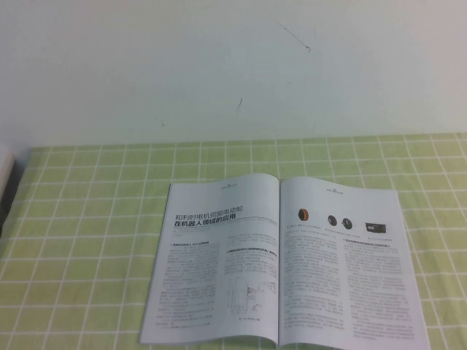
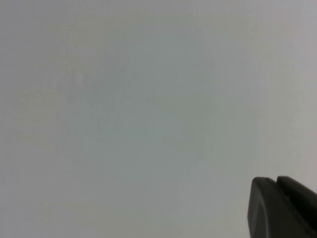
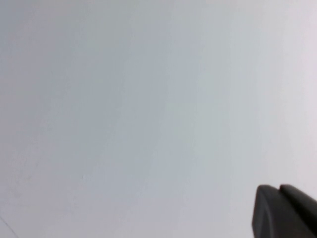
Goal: Close book
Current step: 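Close the open booklet and leave it lying on the table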
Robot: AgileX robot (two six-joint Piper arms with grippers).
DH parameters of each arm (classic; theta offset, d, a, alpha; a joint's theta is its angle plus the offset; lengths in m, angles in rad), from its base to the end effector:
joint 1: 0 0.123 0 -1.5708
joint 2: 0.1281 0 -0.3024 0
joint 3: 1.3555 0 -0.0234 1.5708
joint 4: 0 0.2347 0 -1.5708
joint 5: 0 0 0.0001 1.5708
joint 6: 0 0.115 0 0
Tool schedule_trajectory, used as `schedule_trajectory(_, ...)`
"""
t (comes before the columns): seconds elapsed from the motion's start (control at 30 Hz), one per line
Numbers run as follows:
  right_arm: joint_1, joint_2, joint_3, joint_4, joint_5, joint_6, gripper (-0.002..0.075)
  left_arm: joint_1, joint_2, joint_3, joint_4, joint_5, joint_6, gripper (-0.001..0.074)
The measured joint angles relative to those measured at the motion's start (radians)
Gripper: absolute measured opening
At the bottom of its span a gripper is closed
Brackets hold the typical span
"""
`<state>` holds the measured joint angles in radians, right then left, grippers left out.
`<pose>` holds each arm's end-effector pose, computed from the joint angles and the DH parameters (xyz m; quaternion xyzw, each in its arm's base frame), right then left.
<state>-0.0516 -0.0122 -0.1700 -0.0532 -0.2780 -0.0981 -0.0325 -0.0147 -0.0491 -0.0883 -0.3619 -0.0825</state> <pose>0.0180 0.0007 0.3027 -0.0303 0.4889 -0.0839 0.8678 0.0284 0.0027 0.2718 -0.0469 0.5031 -0.0773 0.8595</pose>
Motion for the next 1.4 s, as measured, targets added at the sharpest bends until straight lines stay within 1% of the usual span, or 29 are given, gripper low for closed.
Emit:
schedule_trajectory(0.1, 0.000, 0.026, -0.124, 0.000, 0.167, 0.002, -0.0003, 0.000, 0.000, -0.137, -0.050, 0.301, -0.054, -0.0003)
schedule_trajectory(0.2, 0.000, 0.126, -0.238, 0.035, 0.376, 0.004, -0.0003, 0.000, 0.031, -0.245, -0.078, 0.490, -0.084, -0.0003)
schedule_trajectory(0.27, 0.000, 0.224, -0.312, 0.076, 0.528, 0.004, -0.0003, 0.000, 0.071, -0.289, -0.089, 0.551, -0.089, -0.0004)
schedule_trajectory(0.3, 0.000, 0.256, -0.339, 0.090, 0.572, -0.001, -0.0003, 0.000, 0.094, -0.305, -0.097, 0.579, -0.091, -0.0003)
schedule_trajectory(0.37, 0.000, 0.374, -0.397, 0.147, 0.714, -0.046, -0.0003, 0.000, 0.145, -0.327, -0.110, 0.633, -0.088, -0.0003)
schedule_trajectory(0.47, 0.000, 0.514, -0.432, 0.247, 0.806, -0.166, -0.0003, 0.000, 0.226, -0.343, -0.119, 0.703, -0.062, -0.0003)
schedule_trajectory(0.57, 0.000, 0.655, -0.439, 0.388, 0.825, -0.323, -0.0003, 0.000, 0.320, -0.345, -0.170, 0.729, 0.000, -0.0003)
schedule_trajectory(0.7, 0.000, 0.833, -0.439, 0.612, 0.825, -0.567, -0.0003, 0.000, 0.443, -0.345, -0.371, 0.673, 0.127, -0.0003)
schedule_trajectory(0.87, 0.000, 1.084, -0.439, 1.035, 0.823, -0.998, -0.0003, 0.000, 0.577, -0.380, -0.579, 0.668, 0.372, -0.0003)
schedule_trajectory(0.97, 0.017, 1.203, -0.440, 1.207, 0.814, -1.237, -0.0003, 0.000, 0.689, -0.433, -0.644, 0.696, 0.518, -0.0003)
schedule_trajectory(1.07, 0.060, 1.306, -0.443, 1.333, 0.795, -1.403, -0.0003, 0.000, 0.804, -0.503, -0.661, 0.739, 0.567, -0.0003)
schedule_trajectory(1.23, 0.166, 1.478, -0.462, 1.455, 0.764, -1.643, -0.0003, 0.000, 1.010, -0.630, -0.667, 0.813, 0.586, -0.0004)
schedule_trajectory(1.33, 0.220, 1.589, -0.507, 1.489, 0.762, -1.709, -0.0003, -0.020, 1.133, -0.663, -0.693, 0.826, 0.597, -0.0003)
schedule_trajectory(1.4, 0.242, 1.661, -0.546, 1.502, 0.760, -1.725, -0.0003, -0.046, 1.210, -0.668, -0.720, 0.826, 0.641, -0.0004)
